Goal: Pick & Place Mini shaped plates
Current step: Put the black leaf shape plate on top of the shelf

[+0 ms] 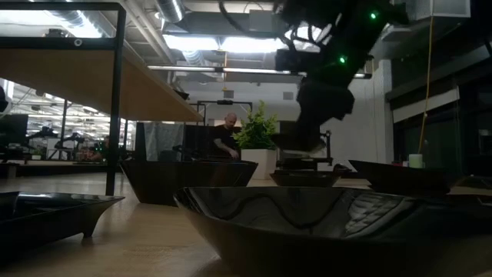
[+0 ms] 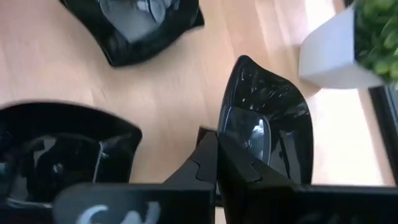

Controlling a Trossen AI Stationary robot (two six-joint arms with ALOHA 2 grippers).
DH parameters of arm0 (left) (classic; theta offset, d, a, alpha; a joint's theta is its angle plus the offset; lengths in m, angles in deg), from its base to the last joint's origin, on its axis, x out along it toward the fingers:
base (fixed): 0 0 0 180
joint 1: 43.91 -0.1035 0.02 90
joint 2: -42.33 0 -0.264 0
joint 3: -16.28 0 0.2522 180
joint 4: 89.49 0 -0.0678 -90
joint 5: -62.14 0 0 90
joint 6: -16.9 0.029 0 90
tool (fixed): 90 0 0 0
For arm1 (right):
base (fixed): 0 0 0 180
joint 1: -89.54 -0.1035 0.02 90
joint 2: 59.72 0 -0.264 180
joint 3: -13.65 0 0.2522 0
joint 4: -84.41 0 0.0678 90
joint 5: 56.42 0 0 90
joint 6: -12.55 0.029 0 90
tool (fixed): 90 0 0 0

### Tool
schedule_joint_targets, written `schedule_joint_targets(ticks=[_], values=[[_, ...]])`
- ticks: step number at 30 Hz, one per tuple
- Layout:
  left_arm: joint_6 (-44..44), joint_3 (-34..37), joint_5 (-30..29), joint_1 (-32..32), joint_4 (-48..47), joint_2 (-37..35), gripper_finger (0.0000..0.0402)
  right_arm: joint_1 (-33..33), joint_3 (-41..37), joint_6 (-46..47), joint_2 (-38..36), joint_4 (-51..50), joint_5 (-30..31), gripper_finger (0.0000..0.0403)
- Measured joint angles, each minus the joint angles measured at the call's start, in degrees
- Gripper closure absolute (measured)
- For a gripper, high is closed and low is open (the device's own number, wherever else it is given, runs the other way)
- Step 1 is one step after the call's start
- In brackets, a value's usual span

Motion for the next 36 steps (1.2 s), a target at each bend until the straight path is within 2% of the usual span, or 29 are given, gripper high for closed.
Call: schedule_joint_targets(ticks=[10,24,36], values=[[0.0,0.0,0.0,0.0,0.0,0.0,0.0398,0.0,7.7,-7.7,0.0,-1.3,0.0,0.0398],[0.0,0.0,0.0,0.0,0.0,0.0,0.0398,0.0,17.8,-24.7,0.0,0.1,0.0,0.0398],[0.0,0.0,0.0,0.0,0.0,0.0,0.0398,0.0,21.7,-36.3,0.0,4.9,-0.6,0.0398]])
